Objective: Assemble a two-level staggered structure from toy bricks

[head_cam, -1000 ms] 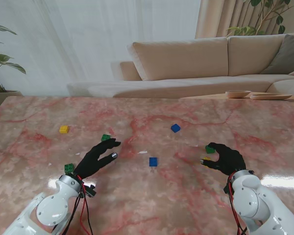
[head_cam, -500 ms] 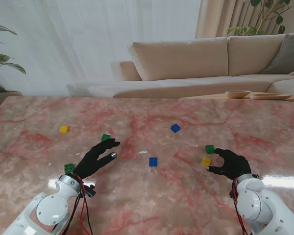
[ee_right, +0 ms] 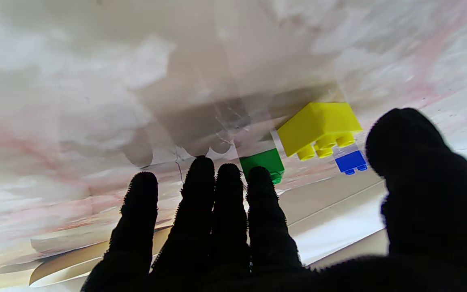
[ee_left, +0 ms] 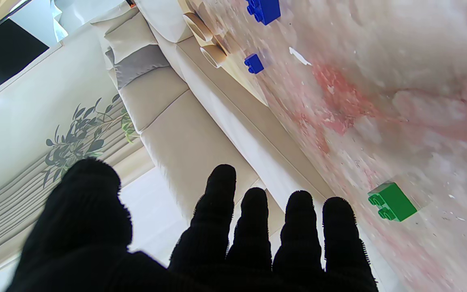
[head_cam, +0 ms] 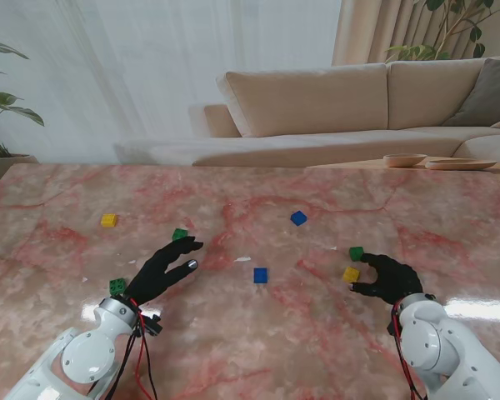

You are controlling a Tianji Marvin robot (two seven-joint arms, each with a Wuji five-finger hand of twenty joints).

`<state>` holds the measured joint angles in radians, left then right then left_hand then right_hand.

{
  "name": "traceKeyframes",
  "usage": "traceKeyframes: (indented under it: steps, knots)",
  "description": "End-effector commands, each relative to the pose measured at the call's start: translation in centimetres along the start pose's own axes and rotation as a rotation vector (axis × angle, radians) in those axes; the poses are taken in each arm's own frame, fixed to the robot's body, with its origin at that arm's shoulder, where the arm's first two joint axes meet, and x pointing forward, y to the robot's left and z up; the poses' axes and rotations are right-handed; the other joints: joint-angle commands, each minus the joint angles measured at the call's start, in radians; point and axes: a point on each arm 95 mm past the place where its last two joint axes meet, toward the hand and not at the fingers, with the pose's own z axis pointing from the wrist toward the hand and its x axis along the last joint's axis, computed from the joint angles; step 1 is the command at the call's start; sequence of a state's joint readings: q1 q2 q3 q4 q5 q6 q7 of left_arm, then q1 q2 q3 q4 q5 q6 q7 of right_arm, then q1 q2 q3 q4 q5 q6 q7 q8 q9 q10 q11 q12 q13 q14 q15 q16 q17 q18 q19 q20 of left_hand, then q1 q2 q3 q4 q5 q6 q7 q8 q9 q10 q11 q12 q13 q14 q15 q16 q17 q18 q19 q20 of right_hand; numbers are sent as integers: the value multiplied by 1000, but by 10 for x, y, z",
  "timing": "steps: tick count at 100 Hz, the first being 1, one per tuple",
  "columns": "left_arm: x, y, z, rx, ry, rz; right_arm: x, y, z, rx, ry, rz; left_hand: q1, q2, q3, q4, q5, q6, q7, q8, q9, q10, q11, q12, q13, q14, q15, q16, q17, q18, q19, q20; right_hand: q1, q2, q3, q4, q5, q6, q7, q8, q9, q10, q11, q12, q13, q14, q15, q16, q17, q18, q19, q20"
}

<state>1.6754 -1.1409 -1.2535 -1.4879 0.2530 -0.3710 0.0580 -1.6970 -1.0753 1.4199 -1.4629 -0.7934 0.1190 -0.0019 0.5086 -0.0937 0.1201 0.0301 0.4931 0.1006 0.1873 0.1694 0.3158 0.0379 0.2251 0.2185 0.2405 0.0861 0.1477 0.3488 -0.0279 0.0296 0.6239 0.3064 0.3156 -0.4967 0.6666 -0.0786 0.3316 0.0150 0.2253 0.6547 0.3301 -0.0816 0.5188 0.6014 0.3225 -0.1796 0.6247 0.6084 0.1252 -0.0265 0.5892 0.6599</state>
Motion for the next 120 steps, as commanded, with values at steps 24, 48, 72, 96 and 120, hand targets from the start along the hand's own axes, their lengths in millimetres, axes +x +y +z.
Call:
traceKeyframes:
  steps: [24, 48, 72, 96, 120]
  knots:
    - [-2, 2, -1, -3, -3, -5, -3, -21, 0, 49, -7, -11, 12, 40, -7, -14, 20, -18, 7, 7, 22, -30, -9, -12, -1, -55, -31, -7, -5, -14, -35, -4, 71, -46, 1, -12, 55, -73, 147, 139, 30, -54, 63, 76, 49, 23, 25, -8, 13, -14, 37, 27]
    - [-2, 3, -1, -7, -2, -4, -2, -29, 1, 41, 7, -36, 12, 42, -10, -18, 21, -20, 5, 6, 23, -30, -10, -12, -1, -56, -31, -8, -5, -14, -35, -5, 121, -86, -31, -21, 79, -118, 214, 230, 43, -75, 102, 109, 61, 16, 52, -1, 22, -14, 53, 27]
    - [-2, 4, -1, -8, 1, -4, 0, -38, 0, 11, 27, -61, 16, 49, -12, -20, 22, -19, 5, 5, 23, -30, -12, -13, 0, -56, -32, -8, -7, -12, -37, -6, 155, -104, -53, -23, 126, -181, 296, 304, 93, -97, 135, 132, 86, 7, 86, 10, 36, -14, 81, 29]
    - [-2, 4, -1, -8, 3, -1, 3, -43, -3, -30, 37, -50, 18, 50, -17, -23, 22, -22, 4, 5, 25, -30, -11, -13, 0, -55, -32, -8, -6, -11, -41, -7, 167, -85, 24, -40, 208, -256, 428, 337, 196, -124, 165, 163, 131, -3, 120, 25, 52, -16, 116, 30]
    - [-2, 4, -1, -7, 7, 1, 5, -45, -6, -51, 43, -47, 19, 51, -21, -23, 23, -23, 4, 6, 24, -29, -12, -13, 0, -56, -32, -8, -6, -10, -41, -7, 204, -120, 188, -167, 247, -311, 529, 226, 299, -147, 175, 186, 166, -15, 151, 44, 67, -17, 150, 37]
